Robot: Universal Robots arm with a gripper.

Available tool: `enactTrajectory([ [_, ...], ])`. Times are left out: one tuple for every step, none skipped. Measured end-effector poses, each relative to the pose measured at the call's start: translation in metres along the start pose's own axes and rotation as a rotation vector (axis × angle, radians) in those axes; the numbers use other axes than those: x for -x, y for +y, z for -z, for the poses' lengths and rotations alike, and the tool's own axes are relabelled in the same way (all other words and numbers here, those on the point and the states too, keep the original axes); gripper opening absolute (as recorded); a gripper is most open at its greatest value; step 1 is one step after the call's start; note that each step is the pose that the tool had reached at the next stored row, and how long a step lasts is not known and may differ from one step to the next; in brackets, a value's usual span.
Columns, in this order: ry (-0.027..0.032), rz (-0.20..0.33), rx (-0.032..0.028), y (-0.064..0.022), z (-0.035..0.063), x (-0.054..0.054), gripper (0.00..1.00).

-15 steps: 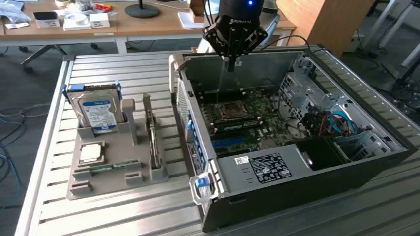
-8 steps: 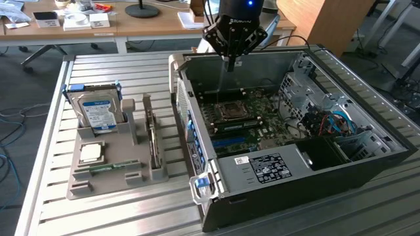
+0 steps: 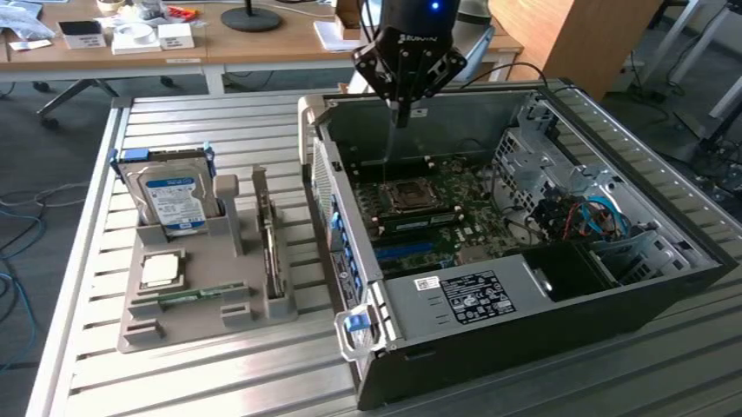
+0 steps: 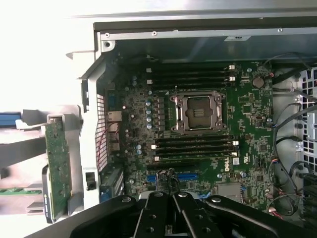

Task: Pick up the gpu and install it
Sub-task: 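Reach for the gpu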

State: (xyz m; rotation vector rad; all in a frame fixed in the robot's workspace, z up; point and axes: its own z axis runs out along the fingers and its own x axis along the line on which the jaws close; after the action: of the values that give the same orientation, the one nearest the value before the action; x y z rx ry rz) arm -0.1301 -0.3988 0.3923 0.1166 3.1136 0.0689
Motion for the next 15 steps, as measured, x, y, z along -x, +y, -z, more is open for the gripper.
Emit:
enactTrajectory([
  [0.0000, 0.000, 0.0000, -0.0001, -0.0002, -0.001, 0.11],
  [0.0000, 0.000, 0.0000, -0.0002, -0.0004, -0.002, 0.11],
  [0.0000, 0.000, 0.0000, -0.0003, -0.0005, -0.003, 0.11],
  [0.0001, 0.000, -0.0001, -0.0004, -0.0006, -0.004, 0.11],
  [0.0001, 0.000, -0.0001, -0.0005, -0.0008, -0.006, 0.11],
  [0.0001, 0.000, -0.0001, -0.0006, -0.0009, -0.007, 0.11],
  [0.0000, 0.000, 0.0000, -0.0007, -0.0011, -0.009, 0.11],
  [0.0000, 0.000, 0.0000, -0.0008, -0.0012, -0.010, 0.11],
  [0.0000, 0.000, 0.0000, -0.0009, -0.0013, -0.011, 0.11],
  [0.0000, 0.000, 0.0000, -0.0010, -0.0013, -0.012, 0.11],
  [0.0000, 0.000, 0.0000, -0.0010, -0.0014, -0.013, 0.11],
  [0.0000, 0.000, 0.0000, -0.0011, -0.0014, -0.014, 0.11],
  [0.0000, 0.000, 0.0000, -0.0012, -0.0015, -0.015, 0.11],
  [0.0000, 0.000, 0.0000, -0.0013, -0.0016, -0.016, 0.11],
  [0.0000, 0.000, 0.0000, -0.0014, -0.0016, -0.017, 0.11],
])
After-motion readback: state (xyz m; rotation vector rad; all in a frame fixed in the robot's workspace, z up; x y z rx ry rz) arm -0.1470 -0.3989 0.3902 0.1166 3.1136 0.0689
